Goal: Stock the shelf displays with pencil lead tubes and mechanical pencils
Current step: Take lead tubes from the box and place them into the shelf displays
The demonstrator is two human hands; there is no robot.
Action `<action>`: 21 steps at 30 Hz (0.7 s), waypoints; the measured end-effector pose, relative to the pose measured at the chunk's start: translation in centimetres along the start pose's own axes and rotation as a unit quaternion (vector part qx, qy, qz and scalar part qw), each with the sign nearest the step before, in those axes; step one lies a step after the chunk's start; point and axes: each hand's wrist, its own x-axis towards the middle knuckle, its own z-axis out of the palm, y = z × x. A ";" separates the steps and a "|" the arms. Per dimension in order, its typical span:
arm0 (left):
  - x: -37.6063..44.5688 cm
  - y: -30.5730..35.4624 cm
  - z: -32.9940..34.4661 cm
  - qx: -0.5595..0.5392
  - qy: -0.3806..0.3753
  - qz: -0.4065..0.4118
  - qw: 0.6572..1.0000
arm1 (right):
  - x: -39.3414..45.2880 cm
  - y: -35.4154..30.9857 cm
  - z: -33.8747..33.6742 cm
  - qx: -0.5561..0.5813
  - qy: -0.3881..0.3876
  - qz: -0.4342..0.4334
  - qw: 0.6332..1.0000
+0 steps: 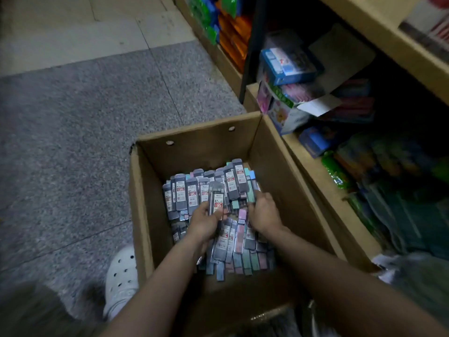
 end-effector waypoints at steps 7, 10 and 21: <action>3.2 -0.1 0.0 0.001 0.018 -0.017 1.000 | 4.0 -0.2 3.0 -0.016 0.037 0.037 0.999; 3.6 -0.1 -0.1 -0.004 0.028 -0.020 0.999 | 4.4 -0.4 3.2 0.037 0.037 0.074 0.996; -0.8 2.6 1.0 0.013 -0.006 0.003 1.000 | -2.6 -1.9 -1.6 0.355 -0.018 0.183 0.917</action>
